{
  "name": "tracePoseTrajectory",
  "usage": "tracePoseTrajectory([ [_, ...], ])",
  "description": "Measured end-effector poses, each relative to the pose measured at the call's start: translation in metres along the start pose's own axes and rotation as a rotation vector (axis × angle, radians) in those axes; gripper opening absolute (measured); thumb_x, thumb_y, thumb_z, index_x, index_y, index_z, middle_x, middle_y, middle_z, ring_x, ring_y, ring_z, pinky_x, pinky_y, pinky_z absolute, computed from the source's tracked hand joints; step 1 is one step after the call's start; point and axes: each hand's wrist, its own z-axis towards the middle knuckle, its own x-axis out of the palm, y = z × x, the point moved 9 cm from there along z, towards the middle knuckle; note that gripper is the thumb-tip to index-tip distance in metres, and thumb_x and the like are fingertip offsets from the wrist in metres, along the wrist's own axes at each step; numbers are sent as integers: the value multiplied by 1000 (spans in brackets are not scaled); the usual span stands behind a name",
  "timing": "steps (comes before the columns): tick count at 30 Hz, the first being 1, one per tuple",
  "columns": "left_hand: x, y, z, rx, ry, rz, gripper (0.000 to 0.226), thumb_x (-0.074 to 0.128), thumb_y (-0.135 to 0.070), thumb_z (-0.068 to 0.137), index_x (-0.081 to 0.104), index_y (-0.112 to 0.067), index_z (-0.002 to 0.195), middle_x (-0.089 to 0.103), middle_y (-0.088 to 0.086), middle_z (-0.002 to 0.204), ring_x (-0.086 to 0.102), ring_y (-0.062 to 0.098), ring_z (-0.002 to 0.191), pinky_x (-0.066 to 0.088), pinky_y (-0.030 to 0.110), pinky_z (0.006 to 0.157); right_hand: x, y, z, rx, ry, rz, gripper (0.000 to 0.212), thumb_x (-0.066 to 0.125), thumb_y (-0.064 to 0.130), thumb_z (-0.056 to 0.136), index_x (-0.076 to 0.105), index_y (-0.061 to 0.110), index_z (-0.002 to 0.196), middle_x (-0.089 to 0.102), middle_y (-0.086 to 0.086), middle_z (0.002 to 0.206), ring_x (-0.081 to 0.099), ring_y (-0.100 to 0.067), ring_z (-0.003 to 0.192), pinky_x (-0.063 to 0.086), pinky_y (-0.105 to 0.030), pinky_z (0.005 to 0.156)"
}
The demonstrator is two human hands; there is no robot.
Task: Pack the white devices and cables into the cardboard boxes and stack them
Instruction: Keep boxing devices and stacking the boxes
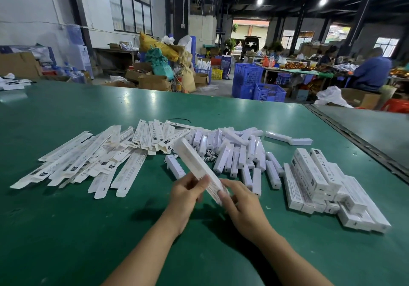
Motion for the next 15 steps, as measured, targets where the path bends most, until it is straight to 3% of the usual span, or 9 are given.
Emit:
tracePoseTrajectory([
  [3,-18,-12,3,104,-182,-31,27,77,-48,65,76,-25,77,59,11,82,50,13,68,42,20,60,14,-6,9,-6,39,-120,40,42,42,102,55,18,131,51,6,119,55,-6,99,47,-25,89],
  [7,-33,-12,5,112,-301,-96,24,75,-37,69,67,-19,82,72,-6,76,65,5,73,47,25,69,32,-18,27,73,90,-207,47,45,38,101,40,19,144,47,-6,127,53,-24,110,40,-31,95],
  [11,-35,-5,6,65,-275,-247,22,72,-27,72,59,-14,85,74,0,90,70,13,87,56,23,65,30,-34,49,304,-25,-205,47,46,38,100,36,27,145,45,-11,125,56,-29,101,43,-34,88],
  [15,-45,-4,6,43,-345,-361,22,70,-24,75,60,-13,91,69,2,83,67,14,78,57,21,61,44,-37,58,337,99,-462,55,41,29,98,25,40,149,44,-13,131,62,-34,92,46,-37,71],
])
